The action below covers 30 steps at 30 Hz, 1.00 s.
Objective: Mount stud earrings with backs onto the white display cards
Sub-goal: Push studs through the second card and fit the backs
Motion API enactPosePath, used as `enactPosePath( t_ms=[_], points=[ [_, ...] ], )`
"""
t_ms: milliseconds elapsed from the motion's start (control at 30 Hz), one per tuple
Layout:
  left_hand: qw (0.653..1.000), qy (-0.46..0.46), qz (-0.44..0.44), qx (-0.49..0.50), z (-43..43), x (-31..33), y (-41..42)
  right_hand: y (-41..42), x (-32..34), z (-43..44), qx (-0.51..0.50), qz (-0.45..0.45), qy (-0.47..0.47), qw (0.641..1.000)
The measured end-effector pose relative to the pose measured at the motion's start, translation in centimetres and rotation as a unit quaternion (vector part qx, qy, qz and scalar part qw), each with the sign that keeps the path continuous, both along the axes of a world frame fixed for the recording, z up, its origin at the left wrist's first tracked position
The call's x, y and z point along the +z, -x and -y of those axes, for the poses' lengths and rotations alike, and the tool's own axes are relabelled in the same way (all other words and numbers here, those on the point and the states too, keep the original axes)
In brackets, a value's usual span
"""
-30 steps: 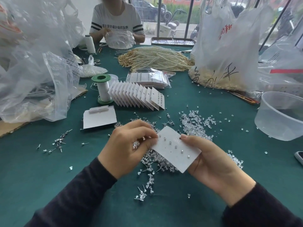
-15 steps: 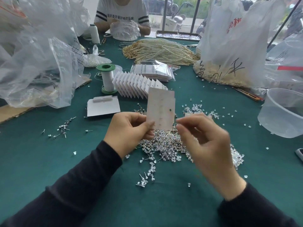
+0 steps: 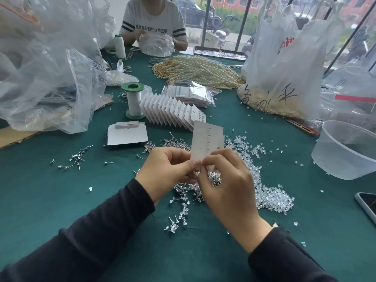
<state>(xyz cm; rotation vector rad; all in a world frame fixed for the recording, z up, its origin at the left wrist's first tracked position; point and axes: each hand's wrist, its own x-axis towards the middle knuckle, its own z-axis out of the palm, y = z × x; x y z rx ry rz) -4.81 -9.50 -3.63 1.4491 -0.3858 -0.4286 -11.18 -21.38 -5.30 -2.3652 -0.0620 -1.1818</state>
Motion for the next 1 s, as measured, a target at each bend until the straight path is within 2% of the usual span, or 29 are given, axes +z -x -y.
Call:
enactPosePath(
  t_ms=[167, 300, 367, 467, 533, 767, 867, 1000],
  points=[
    [0.996, -0.061, 0.014, -0.056, 0.1, -0.1, 0.0, 0.2, 0.2, -0.1, 0.016, -0.032, -0.036, 0.999],
    [0.995, -0.095, 0.035, 0.011, -0.1, -0.2, -0.5, 1.0, 0.9, 0.3, 0.046, -0.02, 0.013, 0.999],
    [0.993, -0.104, 0.035, 0.047, -0.3, -0.2, -0.9, 2.0, 0.9, 0.6, 0.139, -0.105, 0.033, 0.984],
    [0.988, -0.122, 0.04, 0.083, -0.6, -0.1, -1.5, 3.1, 0.1, 0.7, 0.245, -0.286, 0.088, 0.922],
    [0.986, -0.129, 0.049, 0.093, -0.8, -0.1, -1.7, 3.1, -0.3, 0.7, 0.27, -0.318, 0.105, 0.903],
    [0.985, -0.134, 0.061, 0.089, -0.9, -0.3, -1.8, 2.9, -0.2, 0.3, 0.26, -0.292, 0.115, 0.913],
    [0.985, -0.136, 0.07, 0.08, -0.8, -0.5, -1.5, 2.8, 0.2, 0.3, 0.23, -0.263, 0.018, 0.937],
    [0.981, -0.156, 0.094, 0.064, -0.6, -0.8, -1.2, 2.3, 0.5, 1.4, 0.139, -0.207, -0.115, 0.962]
  ],
)
